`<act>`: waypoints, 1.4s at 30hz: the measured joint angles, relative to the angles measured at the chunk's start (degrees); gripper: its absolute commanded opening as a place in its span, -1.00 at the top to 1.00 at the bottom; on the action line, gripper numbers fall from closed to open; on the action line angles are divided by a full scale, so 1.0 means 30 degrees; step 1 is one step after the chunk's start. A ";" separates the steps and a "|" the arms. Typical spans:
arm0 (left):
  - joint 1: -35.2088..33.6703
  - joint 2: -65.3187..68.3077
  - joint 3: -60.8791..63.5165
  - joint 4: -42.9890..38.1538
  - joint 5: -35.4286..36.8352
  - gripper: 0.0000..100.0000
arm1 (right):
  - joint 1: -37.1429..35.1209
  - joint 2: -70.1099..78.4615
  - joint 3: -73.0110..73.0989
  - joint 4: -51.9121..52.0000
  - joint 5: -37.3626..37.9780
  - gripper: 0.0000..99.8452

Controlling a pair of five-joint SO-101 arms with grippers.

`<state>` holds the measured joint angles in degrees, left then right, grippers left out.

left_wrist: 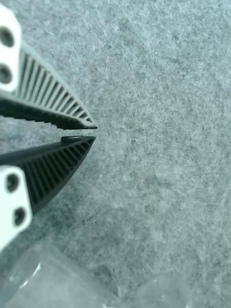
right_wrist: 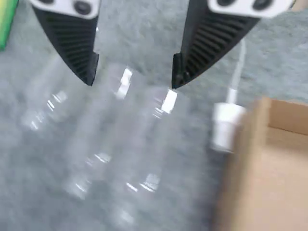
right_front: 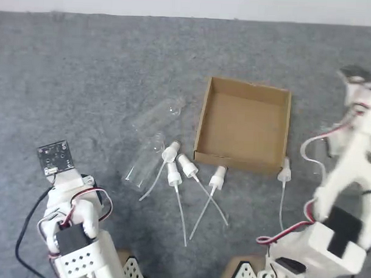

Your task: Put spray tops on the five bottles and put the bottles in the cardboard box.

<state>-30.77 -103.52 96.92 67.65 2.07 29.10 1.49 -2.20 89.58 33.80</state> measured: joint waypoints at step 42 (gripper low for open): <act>0.1114 0.0000 -0.3516 -0.0205 -0.9524 0.81 | 0.5538 0.7502 0.1788 -0.8264 0.5128 0.99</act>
<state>-27.43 -103.52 86.37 67.03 -26.51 45.71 24.00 3.16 64.79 49.19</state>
